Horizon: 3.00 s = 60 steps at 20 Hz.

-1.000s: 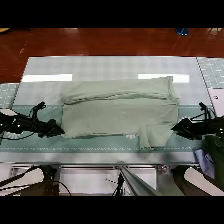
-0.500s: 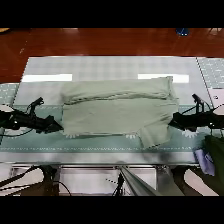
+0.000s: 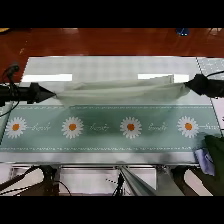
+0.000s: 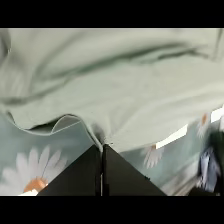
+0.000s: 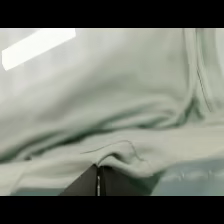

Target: Fold the shirts.

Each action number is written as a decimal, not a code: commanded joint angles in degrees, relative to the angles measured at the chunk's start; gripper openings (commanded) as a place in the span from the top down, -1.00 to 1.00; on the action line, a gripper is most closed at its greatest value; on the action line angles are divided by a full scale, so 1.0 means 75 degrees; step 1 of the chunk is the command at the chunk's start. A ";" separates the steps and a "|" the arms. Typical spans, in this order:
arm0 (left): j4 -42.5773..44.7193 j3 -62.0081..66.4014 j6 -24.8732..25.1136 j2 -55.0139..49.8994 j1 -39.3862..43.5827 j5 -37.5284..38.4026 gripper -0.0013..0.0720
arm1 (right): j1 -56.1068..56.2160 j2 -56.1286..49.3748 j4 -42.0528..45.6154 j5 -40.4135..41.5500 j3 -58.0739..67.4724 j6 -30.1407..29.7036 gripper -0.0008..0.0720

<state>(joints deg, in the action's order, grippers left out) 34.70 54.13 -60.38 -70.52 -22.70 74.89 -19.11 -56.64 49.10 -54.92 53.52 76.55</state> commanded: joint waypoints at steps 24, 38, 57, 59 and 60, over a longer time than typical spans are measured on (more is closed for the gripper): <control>-0.0632 0.0944 -0.0017 -0.2873 0.1358 -0.2809 -0.39 | 0.1282 -0.4395 0.1798 0.2920 0.2267 -0.0507 -0.40; -0.0635 0.1355 0.0315 -0.2754 0.1291 -0.1119 -0.38 | -0.1993 -0.4823 -0.1233 -0.0233 0.2276 -0.1046 -0.69; -0.0638 0.1364 0.0353 -0.2734 0.1402 -0.0737 -0.24 | 0.0061 -0.5645 -0.1862 -0.0836 0.2774 -0.2066 0.90; -0.0898 0.1364 0.0358 -0.2716 0.1405 -0.0533 0.05 | 0.0076 -0.5112 -0.1402 -0.1285 0.2774 -0.2078 0.90; -0.1163 0.1364 0.0367 -0.2716 0.1413 -0.0408 0.10 | 0.0105 -0.4829 -0.1064 -0.1600 0.2774 -0.2057 0.90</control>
<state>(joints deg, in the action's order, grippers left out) 28.97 64.31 -57.58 -91.00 -12.19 69.65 -18.70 -97.25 37.01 -61.28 73.91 61.56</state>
